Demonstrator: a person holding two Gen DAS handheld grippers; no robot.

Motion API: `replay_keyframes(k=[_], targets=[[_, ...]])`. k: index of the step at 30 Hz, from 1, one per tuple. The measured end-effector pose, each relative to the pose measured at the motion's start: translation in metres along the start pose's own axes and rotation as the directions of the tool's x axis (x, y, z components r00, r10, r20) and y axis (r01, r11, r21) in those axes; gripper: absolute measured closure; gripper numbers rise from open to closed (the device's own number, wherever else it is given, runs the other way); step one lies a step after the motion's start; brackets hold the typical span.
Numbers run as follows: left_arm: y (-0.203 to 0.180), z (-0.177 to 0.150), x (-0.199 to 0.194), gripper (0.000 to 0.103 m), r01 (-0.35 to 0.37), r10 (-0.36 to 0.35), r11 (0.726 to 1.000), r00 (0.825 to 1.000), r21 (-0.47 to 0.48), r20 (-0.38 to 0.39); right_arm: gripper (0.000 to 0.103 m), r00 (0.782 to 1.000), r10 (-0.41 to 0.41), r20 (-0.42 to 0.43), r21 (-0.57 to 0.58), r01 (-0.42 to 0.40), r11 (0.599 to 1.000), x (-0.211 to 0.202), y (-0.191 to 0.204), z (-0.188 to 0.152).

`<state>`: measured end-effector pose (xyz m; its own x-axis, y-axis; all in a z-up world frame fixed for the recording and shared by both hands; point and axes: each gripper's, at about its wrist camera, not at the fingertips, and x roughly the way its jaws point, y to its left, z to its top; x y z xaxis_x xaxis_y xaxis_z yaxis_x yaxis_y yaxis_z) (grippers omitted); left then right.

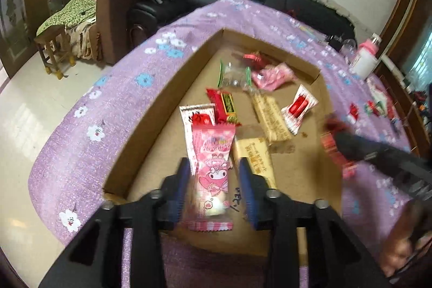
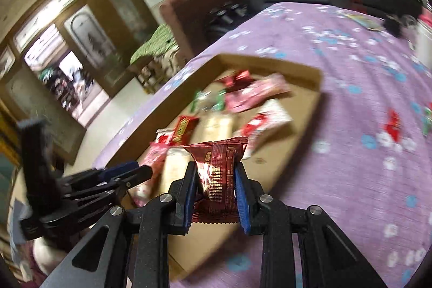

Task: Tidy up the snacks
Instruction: 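Carry both snacks over the cardboard box and open both tools, then grasp the red black-labelled candy packet with the right tool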

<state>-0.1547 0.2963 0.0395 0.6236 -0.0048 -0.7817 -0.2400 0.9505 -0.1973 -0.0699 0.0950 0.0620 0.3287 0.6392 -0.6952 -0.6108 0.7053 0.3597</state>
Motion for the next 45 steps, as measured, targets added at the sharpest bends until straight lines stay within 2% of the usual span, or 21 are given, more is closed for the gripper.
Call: replay_keyframes(k=[2,4,6,8,9,11,13,18,22,25,27,29,33,37,41,45], targets=[[0.003,0.001,-0.011,0.047,0.011,-0.011,1.000,0.999,-0.012,0.035,0.074,1.000,-0.016,-0.018,-0.030,0.015,0.999,0.014,0.012,-0.002],[0.007,0.002,-0.020,0.045,0.030,-0.028,0.999,0.998,-0.027,0.060,0.073,0.998,-0.063,-0.024,-0.070,0.061,0.996,0.025,0.020,-0.005],[0.012,0.001,-0.027,0.038,0.056,-0.053,0.997,0.996,-0.049,0.076,0.073,0.995,-0.102,-0.019,-0.105,0.100,0.990,0.031,0.023,-0.009],[0.015,0.002,-0.031,0.036,0.069,-0.064,0.995,0.994,-0.065,0.088,0.072,0.993,-0.115,-0.024,-0.128,0.111,0.986,0.032,0.025,-0.011],[0.016,0.002,-0.032,0.036,0.076,-0.070,0.995,0.993,-0.071,0.092,0.071,0.993,-0.118,-0.023,-0.134,0.114,0.984,0.031,0.025,-0.012],[0.018,0.001,-0.032,0.036,0.090,-0.082,0.992,0.992,-0.087,0.092,0.059,0.993,-0.122,-0.009,-0.137,0.119,0.983,0.024,0.026,-0.013],[0.015,0.000,-0.032,0.036,0.104,-0.096,0.990,0.992,-0.093,0.087,0.052,0.992,-0.128,0.017,-0.130,0.129,0.983,0.012,0.022,-0.014],[0.002,-0.004,-0.032,0.035,0.113,-0.108,0.991,0.991,-0.069,0.076,0.052,0.985,-0.160,0.058,-0.107,0.166,0.980,-0.019,0.006,-0.020],[-0.014,-0.006,-0.036,0.034,0.092,-0.089,0.995,0.993,-0.035,0.074,0.051,0.976,-0.203,0.080,-0.044,0.206,0.977,-0.044,-0.028,-0.030],[-0.030,-0.009,-0.043,0.026,0.089,-0.088,0.996,0.990,-0.008,0.106,0.051,0.968,-0.238,0.078,0.012,0.237,0.971,-0.061,-0.057,-0.037],[-0.040,-0.010,-0.046,0.017,0.097,-0.097,0.995,0.988,0.002,0.121,0.051,0.960,-0.267,0.081,0.045,0.264,0.964,-0.074,-0.076,-0.044],[-0.054,-0.012,-0.049,0.016,0.129,-0.132,0.991,0.984,0.031,0.123,0.051,0.948,-0.309,0.082,0.085,0.302,0.950,-0.089,-0.101,-0.051],[-0.083,-0.014,-0.042,0.015,0.178,-0.184,0.980,0.981,0.084,0.061,0.051,0.931,-0.359,0.072,0.208,0.338,0.918,-0.120,-0.151,-0.065],[-0.114,-0.024,-0.033,0.016,0.251,-0.257,0.955,0.966,0.158,0.017,0.051,0.925,-0.373,0.070,0.369,0.323,0.872,-0.160,-0.201,-0.080],[-0.142,-0.033,-0.020,0.016,0.275,-0.276,0.937,0.961,0.217,-0.025,0.051,0.897,-0.435,0.080,0.432,0.362,0.826,-0.186,-0.230,-0.083],[-0.153,-0.037,-0.016,0.016,0.297,-0.297,0.926,0.954,0.232,-0.036,0.051,0.902,-0.425,0.079,0.489,0.337,0.804,-0.183,-0.258,-0.068]])
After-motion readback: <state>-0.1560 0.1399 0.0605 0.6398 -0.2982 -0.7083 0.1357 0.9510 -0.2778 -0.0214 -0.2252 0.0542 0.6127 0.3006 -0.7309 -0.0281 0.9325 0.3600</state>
